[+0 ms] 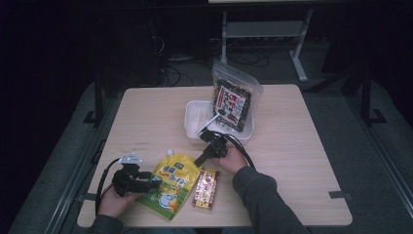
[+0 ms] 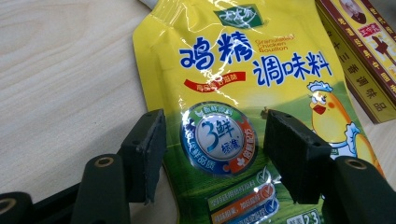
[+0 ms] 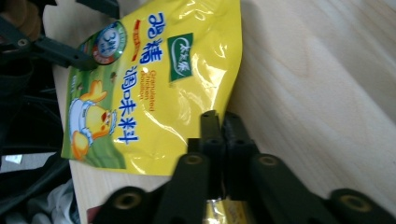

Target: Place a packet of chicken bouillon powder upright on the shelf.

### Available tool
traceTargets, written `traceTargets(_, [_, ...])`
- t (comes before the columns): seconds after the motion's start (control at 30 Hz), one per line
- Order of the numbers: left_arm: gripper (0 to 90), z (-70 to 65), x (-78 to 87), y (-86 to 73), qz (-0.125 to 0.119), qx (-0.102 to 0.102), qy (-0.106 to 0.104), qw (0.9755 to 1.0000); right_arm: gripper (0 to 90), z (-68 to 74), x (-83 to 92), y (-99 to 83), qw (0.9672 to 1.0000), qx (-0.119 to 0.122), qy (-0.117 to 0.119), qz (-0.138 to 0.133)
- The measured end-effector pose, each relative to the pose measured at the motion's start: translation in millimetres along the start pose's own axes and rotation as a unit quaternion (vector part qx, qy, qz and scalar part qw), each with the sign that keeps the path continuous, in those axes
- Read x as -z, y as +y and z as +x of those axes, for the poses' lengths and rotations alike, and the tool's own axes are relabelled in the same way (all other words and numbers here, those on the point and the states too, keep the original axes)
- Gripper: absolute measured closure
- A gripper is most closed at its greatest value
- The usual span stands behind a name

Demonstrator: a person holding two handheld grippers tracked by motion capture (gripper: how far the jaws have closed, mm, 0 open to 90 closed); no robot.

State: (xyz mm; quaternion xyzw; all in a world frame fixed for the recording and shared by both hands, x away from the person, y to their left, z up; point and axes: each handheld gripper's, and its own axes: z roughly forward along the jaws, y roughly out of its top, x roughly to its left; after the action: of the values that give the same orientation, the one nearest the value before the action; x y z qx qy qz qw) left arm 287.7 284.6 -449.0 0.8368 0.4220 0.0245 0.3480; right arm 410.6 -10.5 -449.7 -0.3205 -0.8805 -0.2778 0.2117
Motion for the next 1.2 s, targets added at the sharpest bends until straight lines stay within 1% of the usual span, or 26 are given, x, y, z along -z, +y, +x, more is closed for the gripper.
traceTargets(0.13, [36.8, 2.2, 3.3, -0.5, -0.006, 0.003, -0.003, 1.0, 90.0, 5.2, 6.1, -0.1, 0.9999, 0.014, 0.004, -0.006])
traceTargets(0.17, [36.0, 2.8, 4.1, -0.7, -0.008, 0.005, -0.005, 0.9999, 90.0, 6.7, 8.6, -0.3, 0.9998, 0.014, 0.007, -0.008])
traceTargets(0.33, [28.7, 4.0, 6.1, -0.2, -0.02, 0.011, -0.016, 0.9996, 90.0, 17.1, 26.7, -1.1, 0.9988, 0.035, 0.012, -0.034])
traceTargets(0.43, [25.3, 4.2, 6.4, 0.3, -0.029, 0.015, -0.038, 0.9987, 90.0, 25.9, 40.0, -0.8, 0.9977, 0.048, 0.012, -0.047])
traceTargets(0.53, [24.3, 4.7, 6.0, 0.4, -0.037, 0.018, -0.063, 0.9971, 90.0, 33.9, 52.0, -0.5, 0.996, 0.061, 0.013, -0.064])
traceTargets(0.63, [24.4, 4.5, 4.1, 0.8, -0.039, 0.018, -0.085, 0.9955, 90.0, 40.7, 60.3, -0.4, 0.9945, 0.072, 0.012, -0.074])
traceTargets(0.7, [25.3, 4.0, 2.4, 1.3, -0.036, 0.017, -0.1, 0.9942, 90.0, 45.5, 64.4, 0.0, 0.9937, 0.078, 0.016, -0.078])
traceTargets(0.73, [26.3, 3.6, 1.7, 1.5, -0.035, 0.015, -0.107, 0.9935, 90.0, 48.1, 66.0, 0.5, 0.9935, 0.081, 0.017, -0.079])
traceTargets(0.77, [26.9, 3.3, 1.2, 1.8, -0.034, 0.014, -0.107, 0.9935, 90.0, 50.4, 67.5, 1.0, 0.9928, 0.086, 0.017, -0.082])
traceTargets(0.8, [27.9, 3.4, 0.9, 1.9, -0.034, 0.014, -0.113, 0.9929, 90.0, 52.8, 69.3, 1.6, 0.9923, 0.09, 0.02, -0.083])
traceTargets(0.93, [32.5, 5.5, 3.1, 1.7, -0.043, 0.017, -0.129, 0.9906, 90.0, 60.8, 75.5, 2.8, 0.9902, 0.103, 0.025, -0.092])
traceTargets(1.0, [37.4, 6.8, 4.9, 1.2, -0.05, 0.019, -0.137, 0.9891, 90.0, 63.7, 79.0, 2.9, 0.9891, 0.104, 0.031, -0.1])
traceTargets(1.1, [46.5, 9.3, 7.7, 0.6, -0.057, 0.022, -0.148, 0.9871, 90.0, 67.1, 83.9, 3.1, 0.9876, 0.109, 0.035, -0.108])
traceTargets(1.17, [51.5, 10.7, 9.9, -0.3, -0.064, 0.025, -0.152, 0.986, 90.0, 68.2, 86.6, 2.8, 0.9871, 0.111, 0.033, -0.11])
traceTargets(1.2, [55.5, 11.6, 11.1, -0.9, -0.068, 0.023, -0.154, 0.9855, 90.0, 68.6, 88.3, 2.5, 0.987, 0.11, 0.032, -0.112])
